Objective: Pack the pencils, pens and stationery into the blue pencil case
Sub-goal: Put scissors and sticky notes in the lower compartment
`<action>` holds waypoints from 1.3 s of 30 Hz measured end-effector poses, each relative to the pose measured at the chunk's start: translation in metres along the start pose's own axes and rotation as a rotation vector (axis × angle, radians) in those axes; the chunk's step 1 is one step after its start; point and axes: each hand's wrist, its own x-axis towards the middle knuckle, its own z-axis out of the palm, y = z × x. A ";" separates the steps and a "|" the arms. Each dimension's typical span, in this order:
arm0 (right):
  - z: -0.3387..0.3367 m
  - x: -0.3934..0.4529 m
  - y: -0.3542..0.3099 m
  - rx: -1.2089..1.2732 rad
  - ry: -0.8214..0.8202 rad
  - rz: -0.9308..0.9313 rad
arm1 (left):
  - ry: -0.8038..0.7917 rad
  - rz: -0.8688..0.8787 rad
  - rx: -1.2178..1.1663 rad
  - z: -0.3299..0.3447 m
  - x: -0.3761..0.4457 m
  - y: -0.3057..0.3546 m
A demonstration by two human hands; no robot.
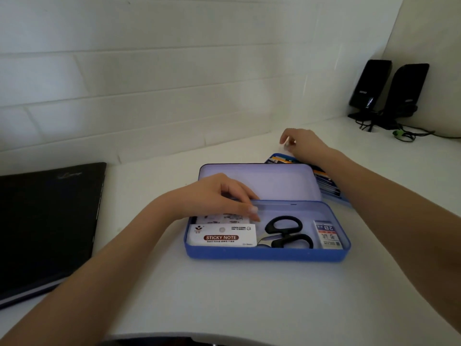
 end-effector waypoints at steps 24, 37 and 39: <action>-0.059 -0.192 -0.050 0.158 -0.138 -0.403 | 0.000 0.008 0.034 0.002 -0.001 -0.001; -0.069 -0.193 -0.049 -0.083 -0.306 -0.321 | -0.016 0.027 0.032 0.002 0.000 -0.002; -0.065 -0.191 -0.046 -0.008 -0.331 -0.308 | -0.015 0.024 0.025 0.002 -0.001 -0.002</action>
